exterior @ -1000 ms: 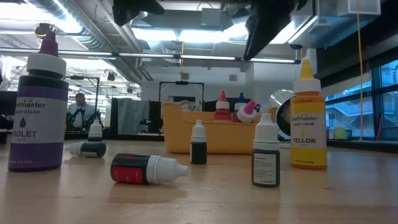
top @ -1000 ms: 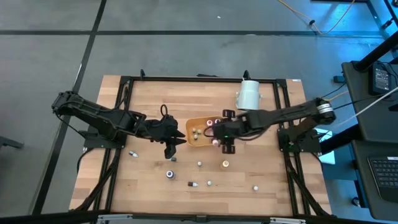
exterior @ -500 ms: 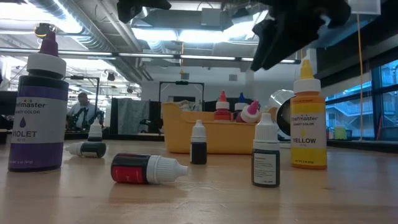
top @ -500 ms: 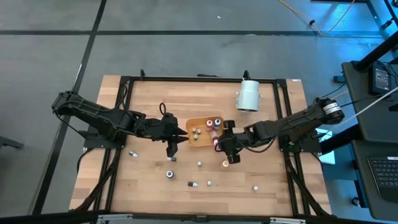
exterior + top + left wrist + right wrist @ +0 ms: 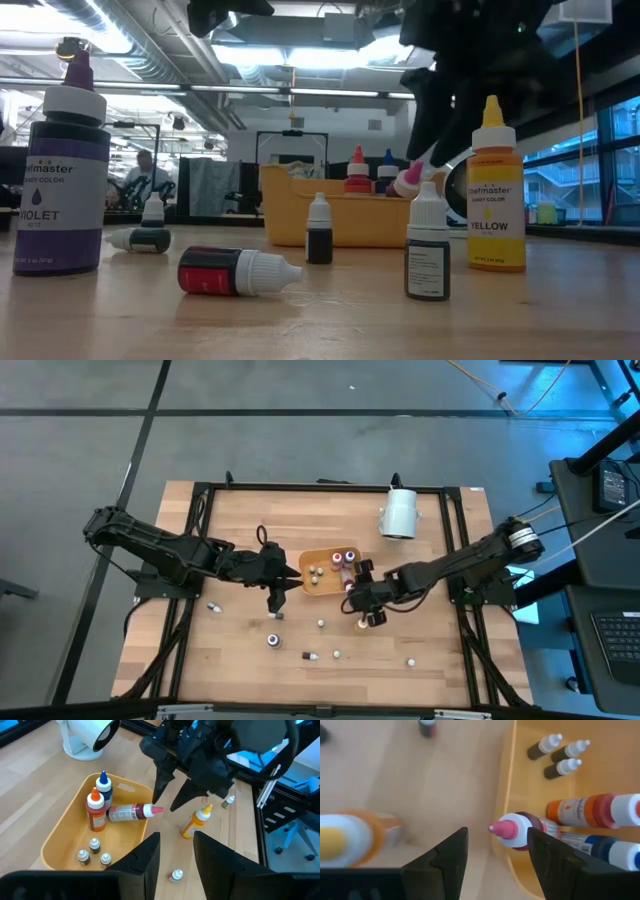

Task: Pick & Place food coloring
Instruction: Put the large pink food coloring bottle into the yellow bin

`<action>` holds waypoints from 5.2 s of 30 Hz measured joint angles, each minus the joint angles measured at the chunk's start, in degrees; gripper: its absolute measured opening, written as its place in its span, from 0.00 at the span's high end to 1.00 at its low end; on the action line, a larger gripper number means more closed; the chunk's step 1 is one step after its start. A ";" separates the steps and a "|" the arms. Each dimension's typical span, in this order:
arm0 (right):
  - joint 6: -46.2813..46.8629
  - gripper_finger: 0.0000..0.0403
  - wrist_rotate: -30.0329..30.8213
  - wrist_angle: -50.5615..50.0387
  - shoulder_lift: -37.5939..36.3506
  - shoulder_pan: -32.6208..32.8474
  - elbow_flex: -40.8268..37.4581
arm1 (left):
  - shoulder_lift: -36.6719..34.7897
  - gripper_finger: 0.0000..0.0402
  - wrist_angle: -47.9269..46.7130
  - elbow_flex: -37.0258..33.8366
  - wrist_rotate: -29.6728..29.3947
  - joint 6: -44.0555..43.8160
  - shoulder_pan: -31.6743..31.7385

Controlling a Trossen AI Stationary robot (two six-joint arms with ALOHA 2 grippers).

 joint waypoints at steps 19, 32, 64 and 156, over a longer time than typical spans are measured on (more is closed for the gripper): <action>-2.91 0.56 10.29 3.14 6.01 0.23 0.00 | 0.00 0.72 -0.42 0.00 -0.08 -0.02 0.00; -2.91 0.75 10.32 5.49 5.91 0.25 0.04 | 0.00 0.72 -0.45 0.00 -0.24 -0.02 0.00; -2.65 0.68 7.38 2.33 5.92 -0.57 1.64 | 0.00 0.72 -0.49 0.00 -0.24 -0.02 0.00; -16.44 0.70 7.63 14.08 10.38 0.41 0.09 | 0.00 0.72 -3.45 0.00 -0.07 -0.02 -0.04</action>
